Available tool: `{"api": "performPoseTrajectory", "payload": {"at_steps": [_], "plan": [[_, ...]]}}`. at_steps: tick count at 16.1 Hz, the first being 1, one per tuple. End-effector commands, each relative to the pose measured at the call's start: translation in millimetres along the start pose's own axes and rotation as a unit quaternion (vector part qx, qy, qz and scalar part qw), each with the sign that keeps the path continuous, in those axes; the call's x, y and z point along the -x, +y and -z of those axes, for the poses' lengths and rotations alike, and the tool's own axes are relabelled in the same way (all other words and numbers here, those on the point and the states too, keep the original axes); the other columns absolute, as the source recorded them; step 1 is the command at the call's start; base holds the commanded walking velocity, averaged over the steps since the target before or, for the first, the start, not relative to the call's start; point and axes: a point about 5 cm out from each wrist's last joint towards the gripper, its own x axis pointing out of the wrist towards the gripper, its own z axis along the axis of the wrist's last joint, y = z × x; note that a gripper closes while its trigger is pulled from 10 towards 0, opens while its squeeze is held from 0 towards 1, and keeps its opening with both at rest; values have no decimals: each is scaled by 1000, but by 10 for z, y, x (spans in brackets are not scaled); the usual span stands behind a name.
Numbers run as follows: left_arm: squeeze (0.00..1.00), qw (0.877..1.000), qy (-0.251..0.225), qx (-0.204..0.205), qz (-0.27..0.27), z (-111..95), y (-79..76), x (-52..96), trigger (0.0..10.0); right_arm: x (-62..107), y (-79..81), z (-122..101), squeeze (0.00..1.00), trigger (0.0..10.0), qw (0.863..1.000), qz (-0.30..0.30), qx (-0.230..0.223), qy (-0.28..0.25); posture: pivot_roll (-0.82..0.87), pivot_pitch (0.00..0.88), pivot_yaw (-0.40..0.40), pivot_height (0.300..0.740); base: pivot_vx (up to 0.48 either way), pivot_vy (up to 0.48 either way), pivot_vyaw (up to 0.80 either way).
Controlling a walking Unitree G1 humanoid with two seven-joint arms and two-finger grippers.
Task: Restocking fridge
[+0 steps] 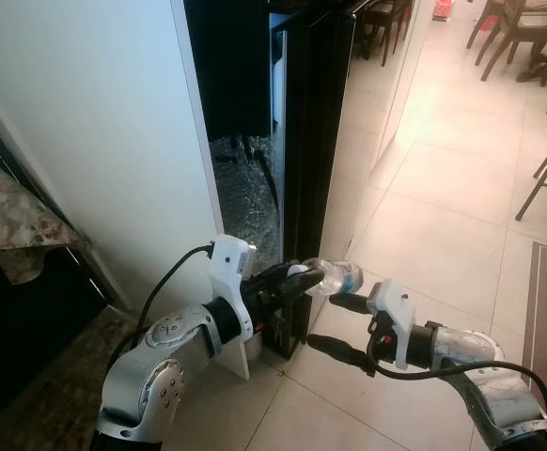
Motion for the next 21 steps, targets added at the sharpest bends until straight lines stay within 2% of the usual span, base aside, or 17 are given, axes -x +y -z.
{"api": "performPoseTrajectory", "payload": {"at_steps": [1,6,9,12,13,17,19,20,21], "plan": [[0,1000,-9,-2,28,-33,-67,10,10000,100,-123,18,0,10000,999,43,-5,9,54,0,17,740,0,0,0],[0,1000,-6,-8,23,-28,-53,7,10000,80,-92,35,0,10000,999,31,-9,8,56,0,17,740,0,0,0],[0,999,-34,-26,-18,-92,33,-16,10000,107,34,185,0,10000,998,-18,-37,38,56,0,18,740,0,0,0],[0,997,-57,-34,-50,-146,90,-46,10000,232,153,442,0,10000,993,-44,-88,71,54,0,17,740,0,0,0],[0,996,-54,-41,-64,-126,112,-57,10000,295,173,610,0,10000,988,-34,-123,88,48,0,20,740,0,0,0],[0,988,-4,-98,-122,-7,274,-26,10000,421,155,1009,0,10000,973,31,-183,134,48,0,22,740,0,0,0],[0,981,33,-125,-142,68,412,71,10000,467,132,1331,0,10000,953,133,-213,169,50,0,26,740,0,0,0],[0,977,50,-138,-157,95,490,126,10000,494,116,1461,0,10000,934,195,-235,183,49,0,30,740,0,0,0],[0,966,81,-160,-187,139,654,235,10000,542,148,1656,0,10000,891,290,-288,197,45,0,36,740,0,0,0]]}}
